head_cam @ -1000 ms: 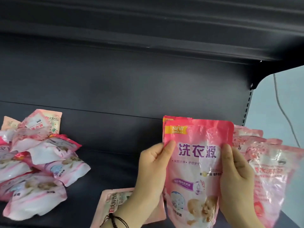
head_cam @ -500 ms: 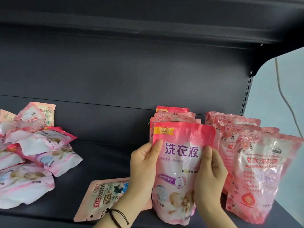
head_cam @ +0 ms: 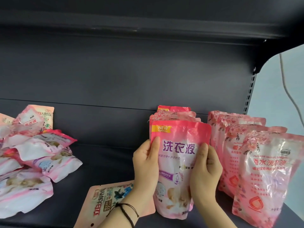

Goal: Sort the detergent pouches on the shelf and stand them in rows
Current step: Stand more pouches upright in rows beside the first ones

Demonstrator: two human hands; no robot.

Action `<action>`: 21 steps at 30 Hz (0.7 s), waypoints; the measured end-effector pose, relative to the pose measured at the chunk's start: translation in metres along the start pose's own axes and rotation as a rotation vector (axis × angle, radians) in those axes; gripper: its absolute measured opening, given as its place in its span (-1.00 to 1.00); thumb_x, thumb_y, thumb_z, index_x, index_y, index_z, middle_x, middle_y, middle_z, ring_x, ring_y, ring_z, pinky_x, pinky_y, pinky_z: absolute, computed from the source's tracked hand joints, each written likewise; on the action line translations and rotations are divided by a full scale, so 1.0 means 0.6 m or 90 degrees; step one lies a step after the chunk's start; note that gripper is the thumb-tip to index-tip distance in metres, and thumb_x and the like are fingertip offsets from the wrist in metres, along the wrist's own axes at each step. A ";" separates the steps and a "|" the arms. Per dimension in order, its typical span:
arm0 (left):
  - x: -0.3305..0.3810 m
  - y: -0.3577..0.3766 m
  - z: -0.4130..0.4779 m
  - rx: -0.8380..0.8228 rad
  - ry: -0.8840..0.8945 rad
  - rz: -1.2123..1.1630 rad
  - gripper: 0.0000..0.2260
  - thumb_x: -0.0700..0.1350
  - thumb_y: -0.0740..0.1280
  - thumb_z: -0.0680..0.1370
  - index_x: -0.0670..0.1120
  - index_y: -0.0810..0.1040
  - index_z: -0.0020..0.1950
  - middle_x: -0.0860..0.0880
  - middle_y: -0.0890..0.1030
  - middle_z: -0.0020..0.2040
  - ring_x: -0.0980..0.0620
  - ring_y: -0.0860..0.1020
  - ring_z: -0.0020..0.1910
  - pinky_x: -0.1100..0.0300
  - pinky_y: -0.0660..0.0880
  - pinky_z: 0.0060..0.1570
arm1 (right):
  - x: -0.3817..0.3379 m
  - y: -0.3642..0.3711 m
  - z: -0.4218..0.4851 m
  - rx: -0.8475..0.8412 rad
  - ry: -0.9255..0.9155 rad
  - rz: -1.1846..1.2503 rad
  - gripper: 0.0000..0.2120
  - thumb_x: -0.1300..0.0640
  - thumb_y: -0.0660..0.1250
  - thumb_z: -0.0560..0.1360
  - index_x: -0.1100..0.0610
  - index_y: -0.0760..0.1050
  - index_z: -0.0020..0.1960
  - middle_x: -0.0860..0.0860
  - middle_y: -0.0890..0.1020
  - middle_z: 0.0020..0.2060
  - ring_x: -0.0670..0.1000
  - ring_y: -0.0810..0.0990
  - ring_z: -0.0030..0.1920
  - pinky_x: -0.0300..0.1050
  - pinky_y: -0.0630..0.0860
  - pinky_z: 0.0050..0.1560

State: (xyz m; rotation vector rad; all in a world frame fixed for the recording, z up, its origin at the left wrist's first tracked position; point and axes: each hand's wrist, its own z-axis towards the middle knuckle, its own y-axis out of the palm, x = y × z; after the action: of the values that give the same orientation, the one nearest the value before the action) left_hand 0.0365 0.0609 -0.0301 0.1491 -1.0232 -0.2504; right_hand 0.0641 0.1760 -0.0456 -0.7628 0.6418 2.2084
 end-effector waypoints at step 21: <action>-0.022 -0.085 -0.050 -0.376 0.052 0.428 0.16 -0.11 0.58 0.27 0.51 -0.27 0.38 0.54 0.12 0.18 0.54 0.30 0.16 0.25 0.59 0.00 | -0.022 -0.115 -0.038 -0.618 -0.069 -0.478 0.20 -0.21 0.51 0.24 -0.51 -0.52 0.29 -0.33 0.15 0.12 -0.17 0.52 -0.16 -0.16 0.60 -0.19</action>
State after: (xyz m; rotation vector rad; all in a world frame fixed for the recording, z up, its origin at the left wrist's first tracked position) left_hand 0.0486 0.0156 -0.0682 -0.7065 -0.8299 0.0749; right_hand 0.1306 0.1990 -0.0673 -1.0914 -0.7560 1.7196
